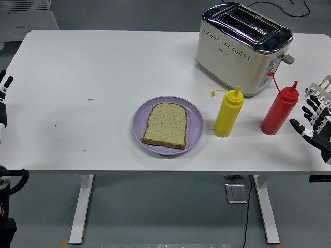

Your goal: Pick up the cup,pour liquid into bread,place the cup on the desk

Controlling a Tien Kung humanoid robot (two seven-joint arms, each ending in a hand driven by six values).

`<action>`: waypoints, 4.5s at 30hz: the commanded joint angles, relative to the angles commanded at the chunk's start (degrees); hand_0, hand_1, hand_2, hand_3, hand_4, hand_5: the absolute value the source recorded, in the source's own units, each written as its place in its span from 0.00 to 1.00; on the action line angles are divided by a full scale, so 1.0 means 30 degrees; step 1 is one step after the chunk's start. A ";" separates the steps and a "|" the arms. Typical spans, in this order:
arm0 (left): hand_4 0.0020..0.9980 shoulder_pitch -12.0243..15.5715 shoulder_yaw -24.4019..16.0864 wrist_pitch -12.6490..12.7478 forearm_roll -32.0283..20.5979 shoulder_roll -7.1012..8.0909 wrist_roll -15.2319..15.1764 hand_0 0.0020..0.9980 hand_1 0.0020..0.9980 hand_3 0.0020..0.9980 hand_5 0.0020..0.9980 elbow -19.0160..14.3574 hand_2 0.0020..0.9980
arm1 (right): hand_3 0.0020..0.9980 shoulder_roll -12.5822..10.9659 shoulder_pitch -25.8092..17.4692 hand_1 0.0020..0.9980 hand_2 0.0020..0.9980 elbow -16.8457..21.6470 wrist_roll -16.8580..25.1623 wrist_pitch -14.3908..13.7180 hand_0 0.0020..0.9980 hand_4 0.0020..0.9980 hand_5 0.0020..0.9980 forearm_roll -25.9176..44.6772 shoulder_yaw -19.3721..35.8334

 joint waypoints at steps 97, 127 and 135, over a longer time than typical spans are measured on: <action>0.66 0.0113 -0.0229 0.0046 0.0042 -0.0110 -0.0009 0.71 0.75 0.70 1.00 0.0031 0.78 | 0.35 0.1717 0.4771 0.01 0.18 -0.1112 0.1567 -0.7341 0.00 0.86 0.16 0.7596 -0.3996; 0.66 0.0187 -0.0402 0.0101 0.0039 -0.0133 -0.0020 0.72 0.75 0.69 1.00 0.0008 0.78 | 0.37 -0.2248 1.1483 0.01 0.18 0.3259 -0.2925 -0.9777 0.00 0.86 0.18 -1.1342 -0.7631; 0.66 0.0146 -0.0480 0.0107 0.0026 -0.0155 -0.0015 0.72 0.75 0.69 1.00 0.0002 0.78 | 0.36 -0.2448 1.4313 0.01 0.18 0.2800 -0.3691 -0.8149 0.00 0.86 0.19 -1.7367 -1.0068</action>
